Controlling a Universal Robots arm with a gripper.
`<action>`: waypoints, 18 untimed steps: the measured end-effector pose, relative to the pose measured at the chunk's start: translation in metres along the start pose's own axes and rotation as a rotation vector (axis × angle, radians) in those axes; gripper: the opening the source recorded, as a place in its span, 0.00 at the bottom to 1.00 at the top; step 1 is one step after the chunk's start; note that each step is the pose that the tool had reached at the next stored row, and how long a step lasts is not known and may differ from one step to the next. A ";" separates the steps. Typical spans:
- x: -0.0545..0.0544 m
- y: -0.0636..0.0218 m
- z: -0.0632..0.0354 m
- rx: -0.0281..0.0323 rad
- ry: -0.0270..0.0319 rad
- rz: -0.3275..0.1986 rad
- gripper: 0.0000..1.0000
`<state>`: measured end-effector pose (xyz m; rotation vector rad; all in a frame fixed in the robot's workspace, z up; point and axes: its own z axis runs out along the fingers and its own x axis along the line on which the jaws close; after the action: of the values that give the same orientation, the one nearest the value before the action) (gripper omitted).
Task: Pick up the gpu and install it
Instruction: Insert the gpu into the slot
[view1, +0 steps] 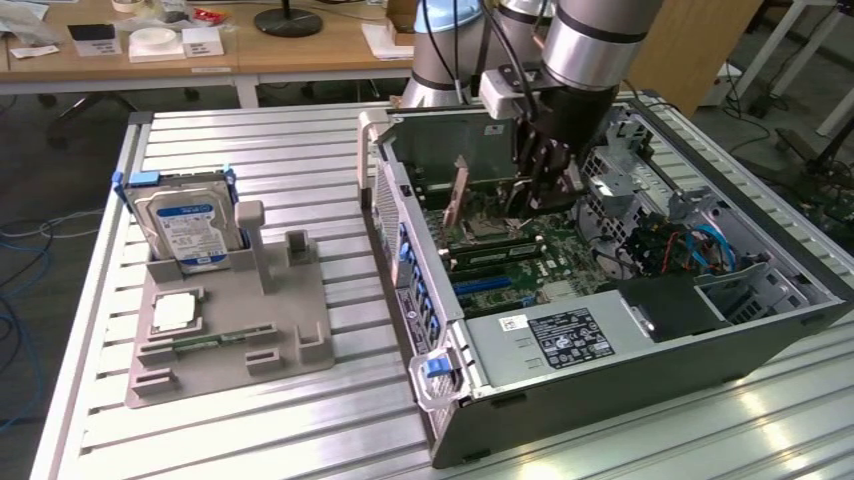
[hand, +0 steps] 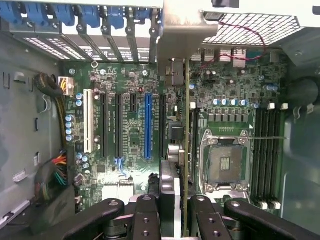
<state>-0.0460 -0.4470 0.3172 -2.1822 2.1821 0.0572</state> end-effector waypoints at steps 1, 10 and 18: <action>0.000 0.0000 0.0018 0.0000 0.0001 0.000 0.28; 0.001 0.0025 0.0124 0.0006 0.0001 0.000 0.28; 0.006 0.0052 0.0263 0.0007 -0.0002 0.000 0.28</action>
<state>-0.0509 -0.4512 0.2905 -2.1819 2.1815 0.0566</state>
